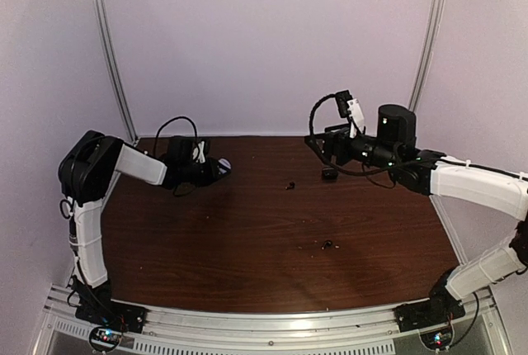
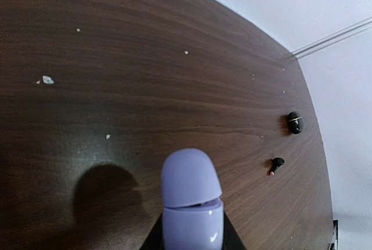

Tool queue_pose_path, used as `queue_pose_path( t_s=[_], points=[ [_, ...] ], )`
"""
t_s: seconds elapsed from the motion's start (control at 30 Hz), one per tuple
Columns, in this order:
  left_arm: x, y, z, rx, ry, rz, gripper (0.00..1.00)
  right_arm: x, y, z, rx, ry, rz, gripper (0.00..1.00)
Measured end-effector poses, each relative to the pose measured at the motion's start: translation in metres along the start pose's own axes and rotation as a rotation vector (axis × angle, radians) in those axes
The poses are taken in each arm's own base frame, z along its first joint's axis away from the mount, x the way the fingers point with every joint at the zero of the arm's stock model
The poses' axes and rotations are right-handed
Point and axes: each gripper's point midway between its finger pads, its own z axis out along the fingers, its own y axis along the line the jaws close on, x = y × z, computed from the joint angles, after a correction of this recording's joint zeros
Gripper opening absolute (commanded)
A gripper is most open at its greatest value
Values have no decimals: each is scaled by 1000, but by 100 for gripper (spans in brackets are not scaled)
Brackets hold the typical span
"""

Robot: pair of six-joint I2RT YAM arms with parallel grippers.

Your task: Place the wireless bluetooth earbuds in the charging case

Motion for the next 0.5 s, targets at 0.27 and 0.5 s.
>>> queue_pose_path(
  t_s=[0.27, 0.5],
  points=[
    [7, 23, 12, -38, 62, -86, 5, 4, -2, 0, 10, 8, 1, 87],
    [13, 38, 13, -52, 100, -160, 20, 5, -4, 0, 21, 13, -8, 91]
  ],
)
